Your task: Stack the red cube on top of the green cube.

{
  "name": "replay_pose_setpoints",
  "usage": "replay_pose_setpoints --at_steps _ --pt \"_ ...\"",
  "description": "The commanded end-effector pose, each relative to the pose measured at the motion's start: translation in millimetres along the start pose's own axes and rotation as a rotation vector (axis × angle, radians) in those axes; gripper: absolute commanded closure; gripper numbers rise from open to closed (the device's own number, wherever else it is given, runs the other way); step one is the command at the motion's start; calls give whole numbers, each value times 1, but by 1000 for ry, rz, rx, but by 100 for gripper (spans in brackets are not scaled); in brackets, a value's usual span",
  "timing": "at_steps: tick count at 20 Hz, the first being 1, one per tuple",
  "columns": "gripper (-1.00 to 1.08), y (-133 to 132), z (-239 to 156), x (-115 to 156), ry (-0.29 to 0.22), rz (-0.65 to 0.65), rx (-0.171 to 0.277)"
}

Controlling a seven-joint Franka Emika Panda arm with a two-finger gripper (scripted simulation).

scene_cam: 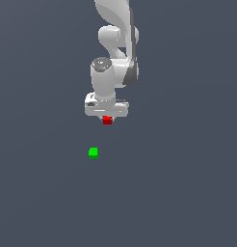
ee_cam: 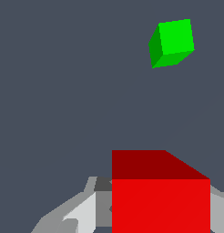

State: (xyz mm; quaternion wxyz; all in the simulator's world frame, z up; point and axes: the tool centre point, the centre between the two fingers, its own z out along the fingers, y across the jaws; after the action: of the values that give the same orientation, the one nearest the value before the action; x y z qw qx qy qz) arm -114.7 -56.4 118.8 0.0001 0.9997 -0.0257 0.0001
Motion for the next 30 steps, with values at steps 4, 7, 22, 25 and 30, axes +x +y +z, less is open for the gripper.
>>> replay_pose_setpoints --at_steps 4,7,22,25,30 --pt "108 2 2 5 0 0 0" --pt "108 5 5 12 0 0 0" --pt "108 38 37 88 0 -1 0" --pt "108 45 43 105 0 -1 0" --pt "108 53 51 126 0 -1 0"
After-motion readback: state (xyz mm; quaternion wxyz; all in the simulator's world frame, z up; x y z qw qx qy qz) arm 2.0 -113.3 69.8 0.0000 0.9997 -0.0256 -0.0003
